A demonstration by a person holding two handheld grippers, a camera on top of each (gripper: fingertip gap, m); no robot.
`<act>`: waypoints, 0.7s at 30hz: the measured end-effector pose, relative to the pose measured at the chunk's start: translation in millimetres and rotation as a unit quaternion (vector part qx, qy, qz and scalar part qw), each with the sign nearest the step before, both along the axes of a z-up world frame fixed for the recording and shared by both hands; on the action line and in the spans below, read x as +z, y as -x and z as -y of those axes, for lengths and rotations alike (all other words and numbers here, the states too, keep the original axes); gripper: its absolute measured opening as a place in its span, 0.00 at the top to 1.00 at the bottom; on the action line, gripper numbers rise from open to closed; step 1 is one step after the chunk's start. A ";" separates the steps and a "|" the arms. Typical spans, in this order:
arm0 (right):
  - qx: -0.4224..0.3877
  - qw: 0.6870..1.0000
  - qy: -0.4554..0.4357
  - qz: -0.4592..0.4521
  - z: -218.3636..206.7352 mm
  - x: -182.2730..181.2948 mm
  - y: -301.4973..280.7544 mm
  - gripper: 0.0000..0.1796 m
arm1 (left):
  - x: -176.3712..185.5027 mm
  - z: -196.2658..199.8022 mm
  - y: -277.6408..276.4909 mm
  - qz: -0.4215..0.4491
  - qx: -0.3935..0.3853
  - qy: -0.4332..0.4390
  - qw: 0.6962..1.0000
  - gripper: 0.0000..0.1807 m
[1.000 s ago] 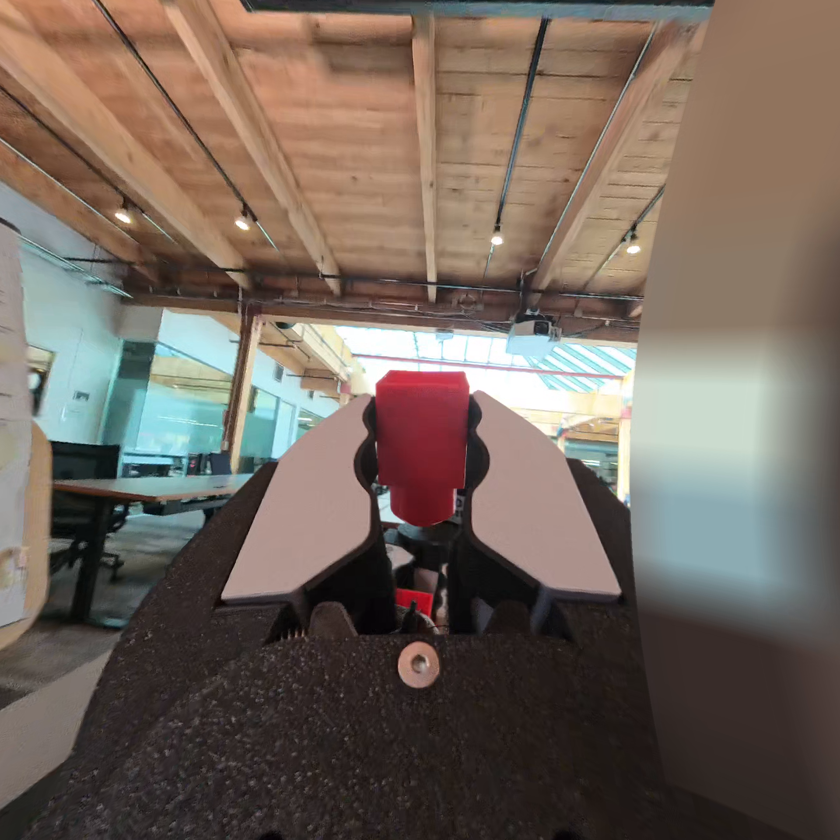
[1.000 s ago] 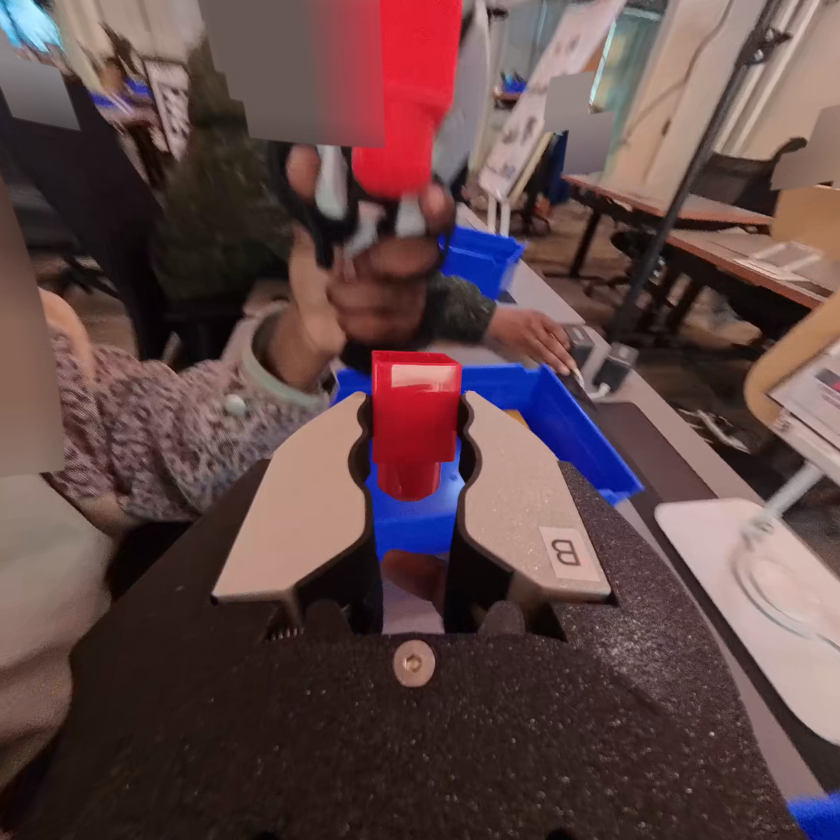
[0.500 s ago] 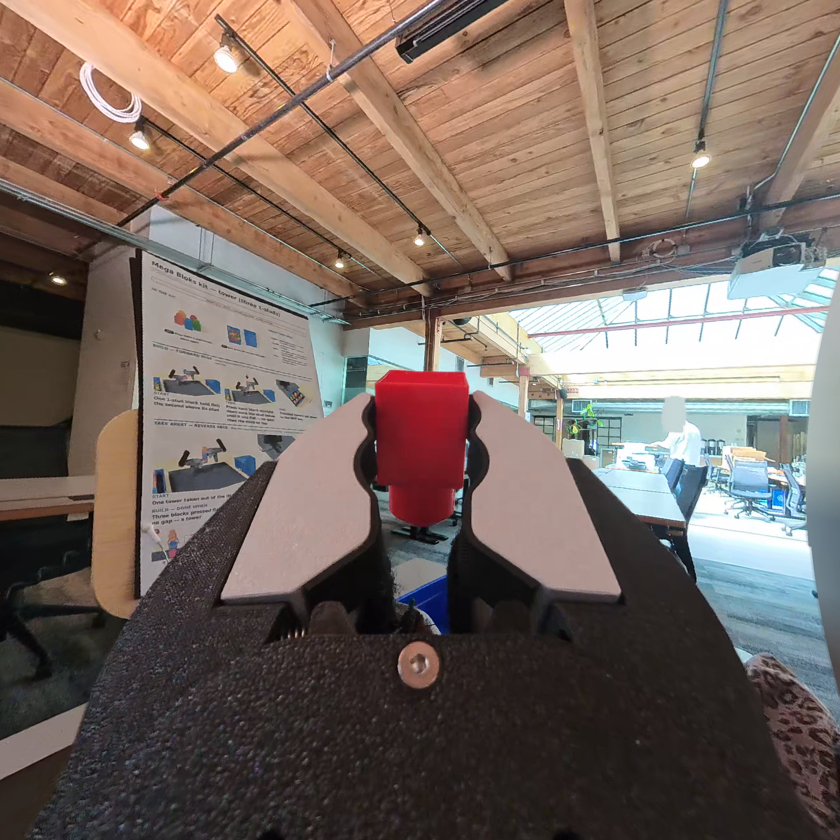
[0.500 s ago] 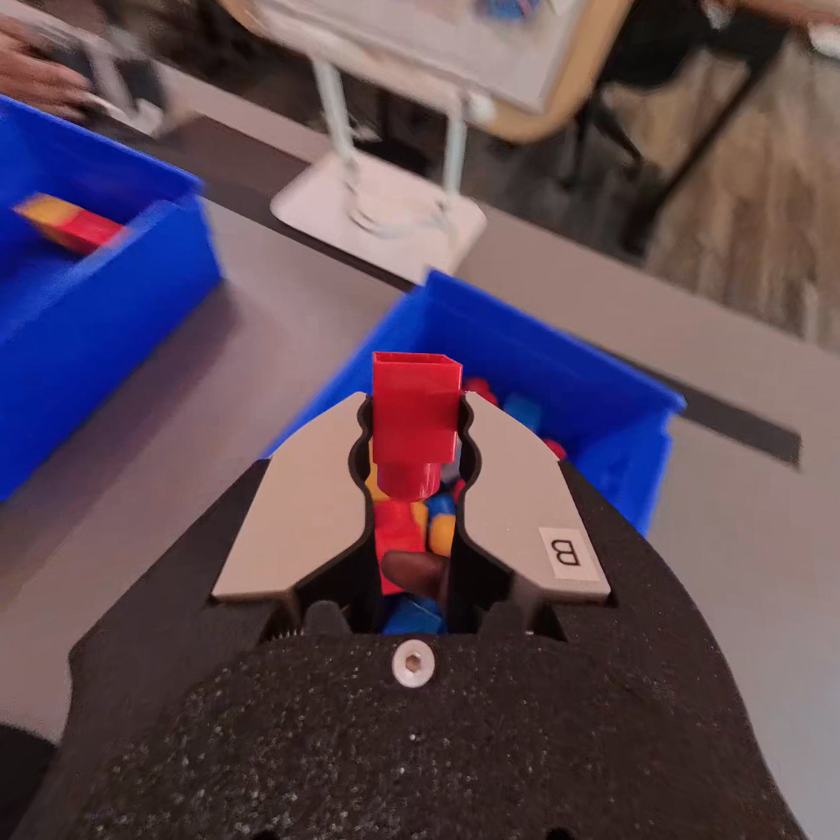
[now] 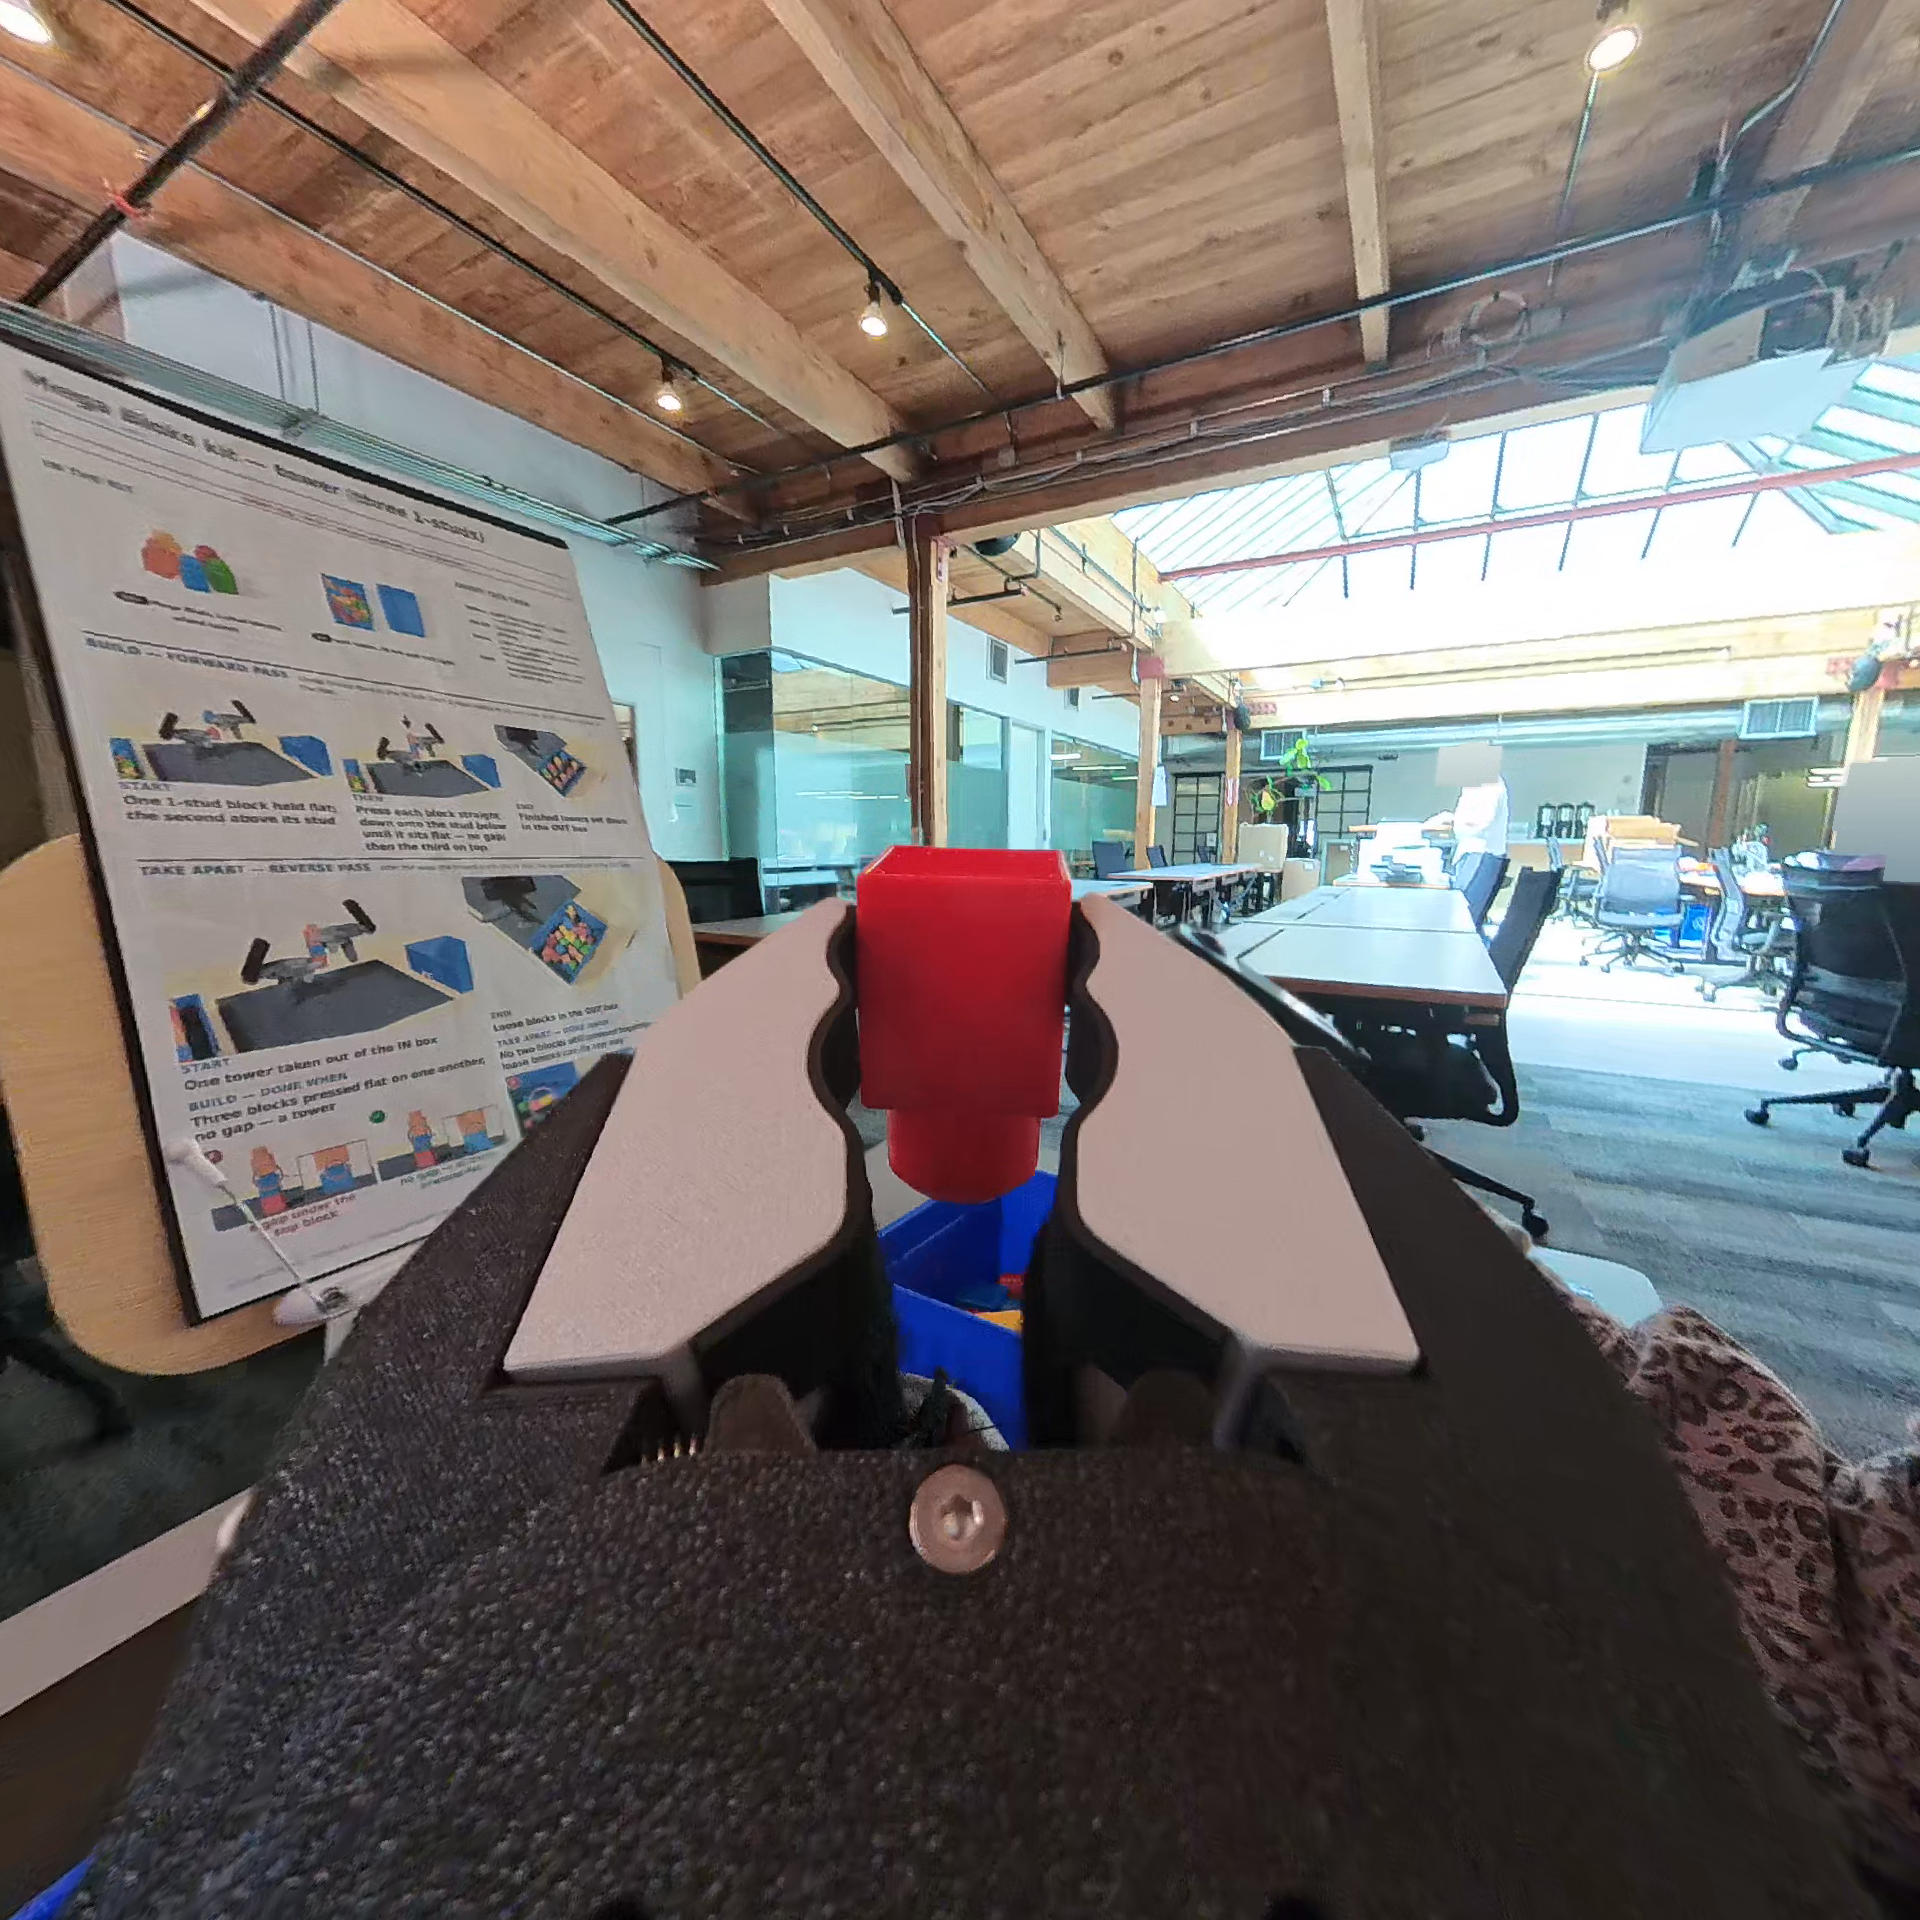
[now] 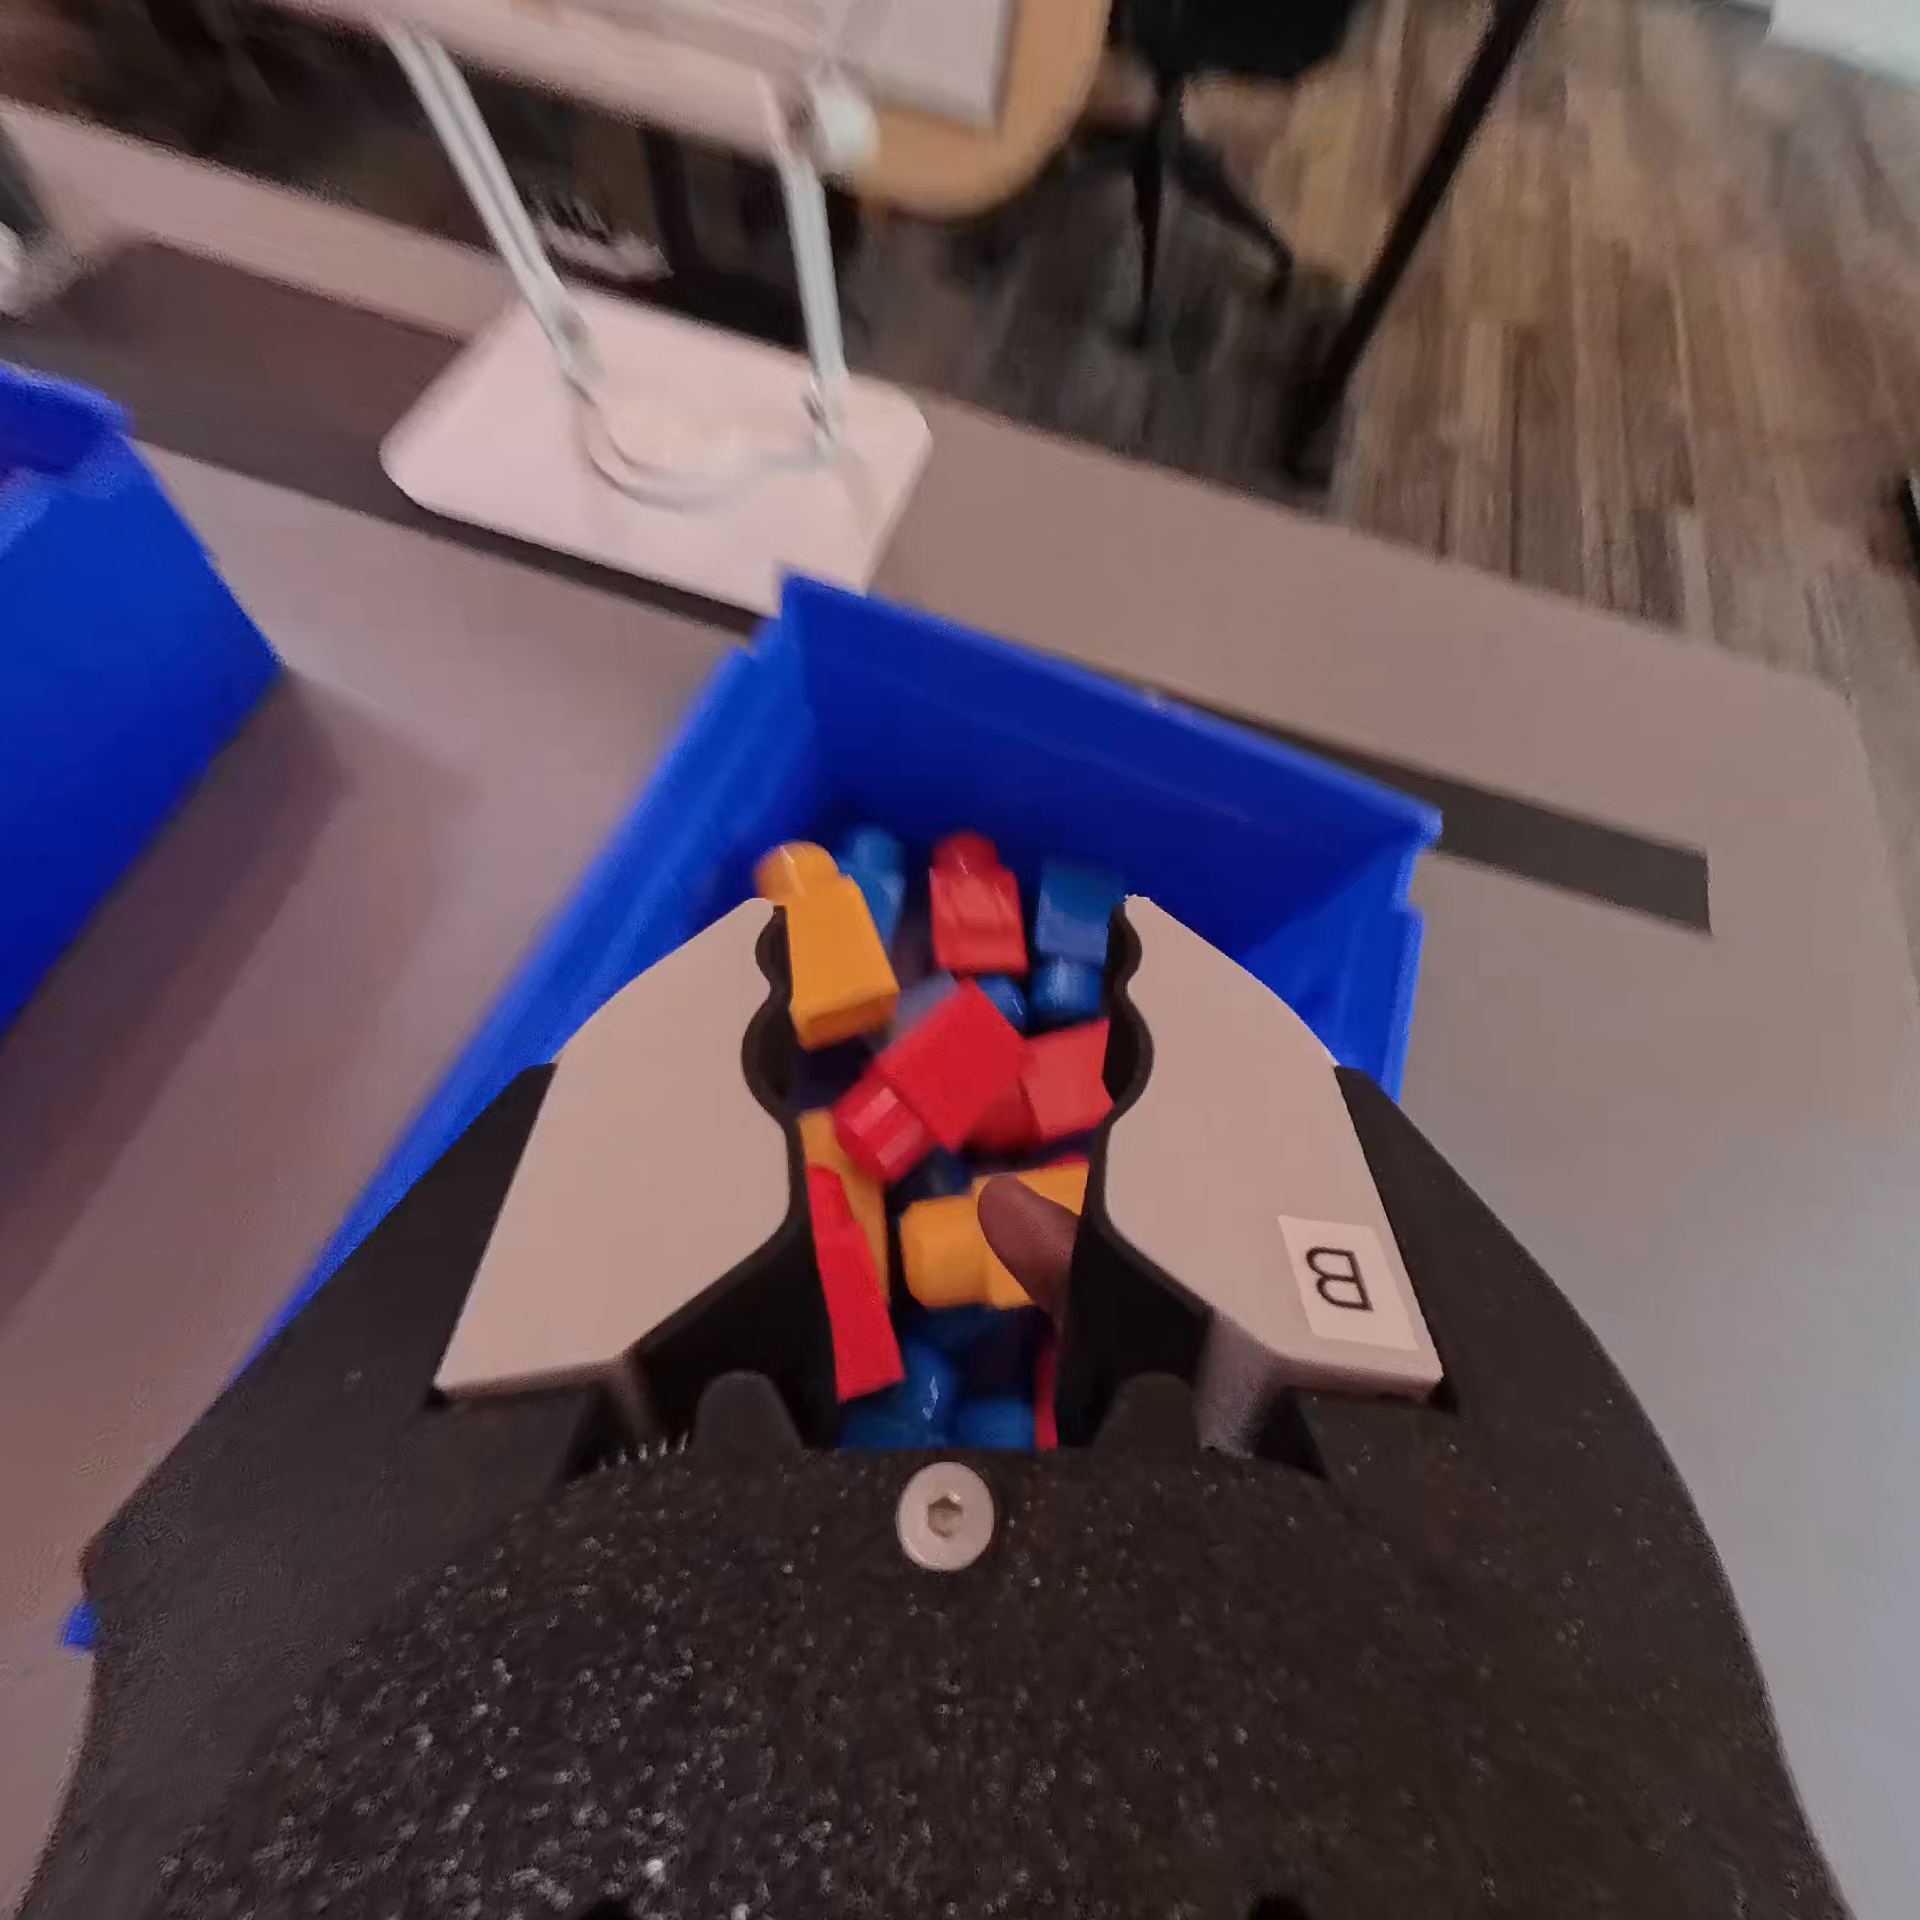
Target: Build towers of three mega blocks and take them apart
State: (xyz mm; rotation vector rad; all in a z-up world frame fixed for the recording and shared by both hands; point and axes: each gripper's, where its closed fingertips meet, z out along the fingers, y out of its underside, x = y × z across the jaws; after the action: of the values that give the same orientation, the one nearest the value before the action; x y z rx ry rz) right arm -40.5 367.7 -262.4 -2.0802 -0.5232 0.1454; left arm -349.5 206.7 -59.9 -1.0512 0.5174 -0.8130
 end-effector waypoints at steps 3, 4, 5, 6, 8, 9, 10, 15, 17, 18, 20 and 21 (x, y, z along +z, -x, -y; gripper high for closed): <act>0.075 0.990 -0.088 -0.078 13.9 50.3 37.0 0.67 | -1.5 0.4 -19.8 -0.004 -0.035 0.004 0.999 0.80; 0.113 0.981 -0.116 -0.109 23.5 68.3 52.9 0.67 | -2.1 0.5 -27.0 -0.004 -0.048 0.006 0.999 0.80; 0.157 0.967 -0.140 -0.145 36.0 86.2 69.9 0.67 | -2.9 0.9 -34.6 -0.005 -0.063 0.009 0.998 0.80; 0.205 0.948 -0.160 -0.181 51.2 103.5 86.9 0.66 | -4.1 1.6 -42.7 -0.006 -0.079 0.011 0.997 0.80; 0.311 0.897 -0.187 -0.252 88.9 134.4 118.5 0.65 | -7.1 3.1 -58.7 -0.009 -0.112 0.015 0.994 0.80; 0.357 0.869 -0.194 -0.282 107.6 147.3 130.9 0.64 | -8.7 3.2 -66.2 -0.010 -0.126 0.019 0.992 0.80; 0.393 0.843 -0.198 -0.308 123.5 158.2 141.0 0.63 | -10.2 3.5 -73.4 -0.011 -0.138 0.022 0.990 0.80; 0.488 0.778 -0.171 -0.357 167.6 175.4 182.2 0.57 | -12.0 5.9 -99.8 0.000 -0.174 0.019 0.985 0.80; 0.500 0.778 -0.159 -0.345 172.1 169.9 197.4 0.56 | -10.9 9.3 -107.6 0.011 -0.194 0.019 0.981 0.80; 0.507 0.778 -0.153 -0.339 174.1 166.8 203.9 0.56 | -10.6 10.1 -111.0 0.015 -0.202 0.020 0.979 0.80; 0.509 0.781 -0.142 -0.333 175.0 162.9 213.1 0.60 | -11.9 9.1 -116.5 0.018 -0.204 0.024 0.978 0.80; 0.505 0.784 -0.138 -0.333 173.3 161.7 215.8 0.65 | -13.6 7.9 -119.1 0.014 -0.202 0.026 0.979 0.80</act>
State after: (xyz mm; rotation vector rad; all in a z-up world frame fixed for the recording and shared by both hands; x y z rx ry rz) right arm -256.3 194.5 -100.7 -1.1304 -1.0669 1.2897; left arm -230.4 198.8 -73.5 -0.9935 0.7013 -1.2039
